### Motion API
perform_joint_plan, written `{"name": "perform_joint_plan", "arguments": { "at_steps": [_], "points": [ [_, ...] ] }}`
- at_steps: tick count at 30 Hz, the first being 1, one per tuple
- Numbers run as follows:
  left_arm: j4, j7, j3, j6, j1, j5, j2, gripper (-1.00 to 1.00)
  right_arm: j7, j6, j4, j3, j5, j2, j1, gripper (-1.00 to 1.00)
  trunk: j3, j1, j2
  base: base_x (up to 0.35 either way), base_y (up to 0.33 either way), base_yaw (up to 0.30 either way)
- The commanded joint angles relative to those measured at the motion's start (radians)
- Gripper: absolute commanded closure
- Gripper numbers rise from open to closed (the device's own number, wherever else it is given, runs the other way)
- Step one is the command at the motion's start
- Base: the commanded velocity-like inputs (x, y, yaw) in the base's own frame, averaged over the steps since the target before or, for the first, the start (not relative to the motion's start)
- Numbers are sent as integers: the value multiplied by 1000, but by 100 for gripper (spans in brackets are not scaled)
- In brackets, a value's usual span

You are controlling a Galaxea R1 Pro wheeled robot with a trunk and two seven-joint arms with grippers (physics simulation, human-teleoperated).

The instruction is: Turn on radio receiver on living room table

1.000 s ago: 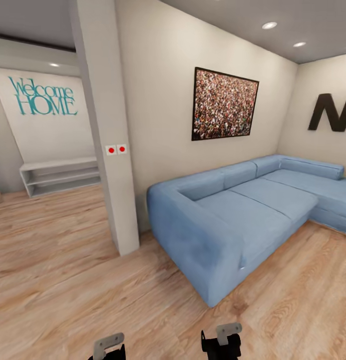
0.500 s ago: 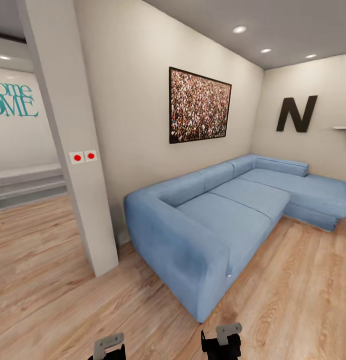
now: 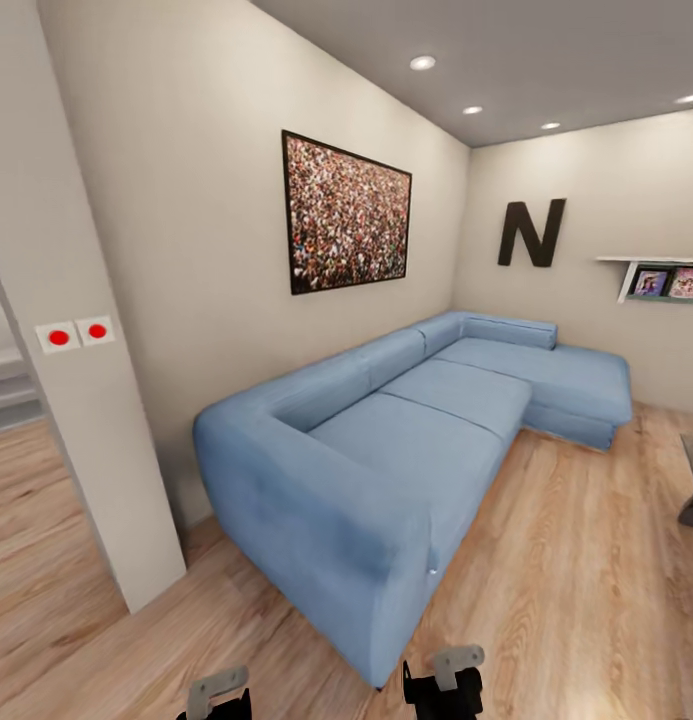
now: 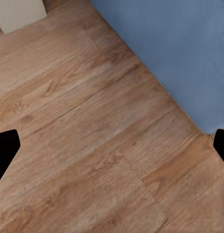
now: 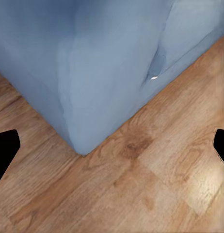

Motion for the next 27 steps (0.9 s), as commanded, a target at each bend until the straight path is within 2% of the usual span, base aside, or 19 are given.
{"name": "perform_joint_plan", "arguments": {
  "at_steps": [1, 27],
  "points": [
    [0, 0, 0, 0, 0, 0, 0, -100, 0, 0, 0, 0, 0, 0, 0, -100, 1, 0, 0, 314, 5, -293],
    [1, 0, 0, 0, 0, 0, 0, -100, 0, 0, 0, 0, 0, 0, 0, -100, 22, 0, 0, 20, 0, -293]
  ]
}}
